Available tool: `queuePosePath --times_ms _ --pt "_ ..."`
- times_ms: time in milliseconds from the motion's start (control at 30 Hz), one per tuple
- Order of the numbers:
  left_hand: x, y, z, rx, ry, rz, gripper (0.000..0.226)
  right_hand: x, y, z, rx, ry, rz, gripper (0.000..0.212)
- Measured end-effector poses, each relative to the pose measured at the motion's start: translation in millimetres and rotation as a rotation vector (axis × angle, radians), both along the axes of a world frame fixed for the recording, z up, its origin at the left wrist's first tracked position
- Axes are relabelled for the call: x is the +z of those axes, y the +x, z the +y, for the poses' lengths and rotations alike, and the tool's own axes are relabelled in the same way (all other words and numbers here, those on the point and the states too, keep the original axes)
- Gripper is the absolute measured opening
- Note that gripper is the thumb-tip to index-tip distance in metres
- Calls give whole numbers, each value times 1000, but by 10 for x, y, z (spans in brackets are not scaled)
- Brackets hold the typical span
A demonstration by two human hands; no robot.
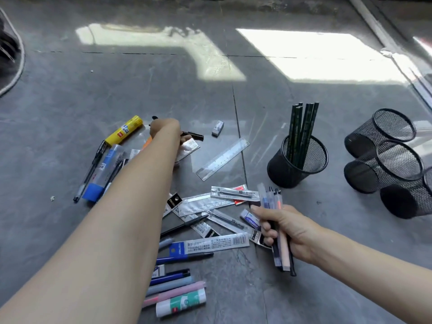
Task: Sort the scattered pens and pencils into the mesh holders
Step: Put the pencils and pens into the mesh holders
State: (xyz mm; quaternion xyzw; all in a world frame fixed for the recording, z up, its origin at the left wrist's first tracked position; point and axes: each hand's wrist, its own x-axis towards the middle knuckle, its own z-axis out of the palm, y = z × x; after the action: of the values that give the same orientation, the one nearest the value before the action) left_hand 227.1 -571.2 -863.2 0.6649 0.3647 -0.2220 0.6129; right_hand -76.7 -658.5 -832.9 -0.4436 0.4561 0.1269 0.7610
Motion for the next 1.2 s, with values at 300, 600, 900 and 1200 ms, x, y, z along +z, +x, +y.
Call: queuePosePath --times_ms 300,600,900,1200 --pt "342 -725 -193 -588 221 -360 29 118 87 2 -65 -12 -1 12" --pt "669 -1997 9 -1096 -30 -391 19 388 -42 158 -190 76 -99 32" --pt "660 -2776 318 -1113 344 -404 32 356 -178 474 -182 124 -101 61" --pt "652 -2789 921 -1214 432 -737 24 387 -279 594 -129 -9 -9 10"
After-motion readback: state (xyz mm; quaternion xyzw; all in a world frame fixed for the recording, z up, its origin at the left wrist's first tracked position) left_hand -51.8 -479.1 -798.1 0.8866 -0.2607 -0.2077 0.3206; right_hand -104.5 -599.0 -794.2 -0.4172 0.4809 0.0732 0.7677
